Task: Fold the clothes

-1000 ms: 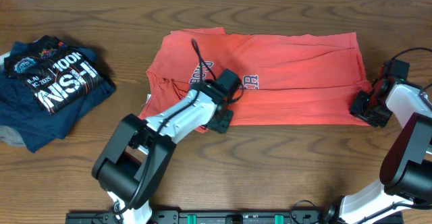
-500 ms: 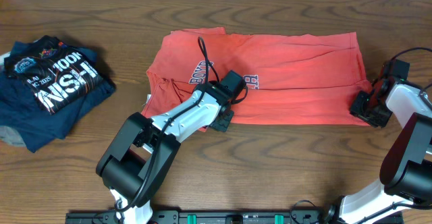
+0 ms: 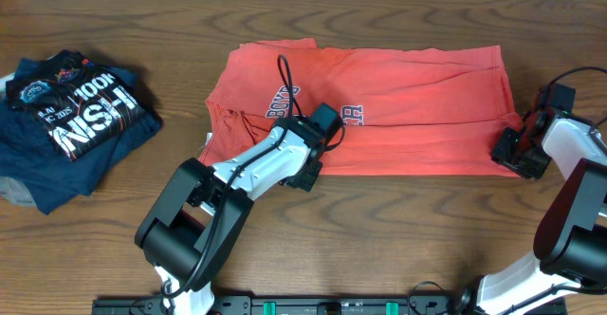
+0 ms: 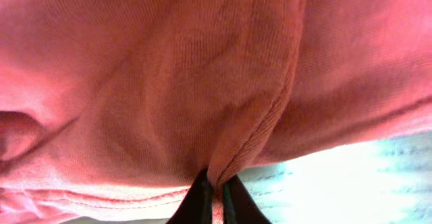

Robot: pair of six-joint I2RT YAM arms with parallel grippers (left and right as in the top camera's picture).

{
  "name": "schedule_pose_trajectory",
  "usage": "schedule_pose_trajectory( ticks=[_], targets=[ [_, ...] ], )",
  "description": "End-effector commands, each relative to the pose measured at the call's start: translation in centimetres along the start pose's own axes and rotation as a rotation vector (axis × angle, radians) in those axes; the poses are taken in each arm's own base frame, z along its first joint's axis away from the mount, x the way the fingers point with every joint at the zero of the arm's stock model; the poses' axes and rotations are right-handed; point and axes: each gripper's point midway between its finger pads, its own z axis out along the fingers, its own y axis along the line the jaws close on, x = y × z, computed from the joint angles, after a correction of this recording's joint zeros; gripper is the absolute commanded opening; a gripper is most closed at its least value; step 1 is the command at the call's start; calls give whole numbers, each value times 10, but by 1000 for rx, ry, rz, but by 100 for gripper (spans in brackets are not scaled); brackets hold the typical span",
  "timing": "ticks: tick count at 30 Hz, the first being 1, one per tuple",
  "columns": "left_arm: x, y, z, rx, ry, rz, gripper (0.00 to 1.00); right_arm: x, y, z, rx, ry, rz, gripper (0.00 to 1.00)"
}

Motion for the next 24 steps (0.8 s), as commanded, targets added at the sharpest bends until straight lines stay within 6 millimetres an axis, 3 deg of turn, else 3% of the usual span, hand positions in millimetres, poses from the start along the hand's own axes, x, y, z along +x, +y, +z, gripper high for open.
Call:
schedule_pose_trajectory(
  ticks=[1, 5, 10, 14, 15, 16, 17, 19, 24],
  targets=[
    [-15, 6, -9, -4, -40, -24, 6, 10, -3, 7, 14, 31, 0, 36],
    [-43, 25, -38, -16, -139, -65, 6, 10, -3, 7, 14, 31, 0, 36],
    [-86, 82, -86, -77, -317, -180, 6, 10, -3, 7, 15, 31, 0, 36],
    [-105, 112, -99, -55, -395, -269, 7, 10, -3, 7, 14, 31, -1, 36],
    [-105, 110, -97, -18, -390, -271, 8, 10, -3, 7, 14, 31, -1, 36],
    [-103, 105, -94, 25, -376, -270, 17, 10, -3, 7, 14, 31, -1, 36],
    [-99, 101, -91, 57, -353, -266, 34, 10, -3, 7, 14, 31, -1, 37],
    [-89, 99, -86, 62, -314, -261, 55, 10, -3, 7, 14, 31, -1, 39],
    [-64, 110, -79, -15, -216, -266, 59, 10, -3, 7, 14, 31, 0, 40]
  ],
)
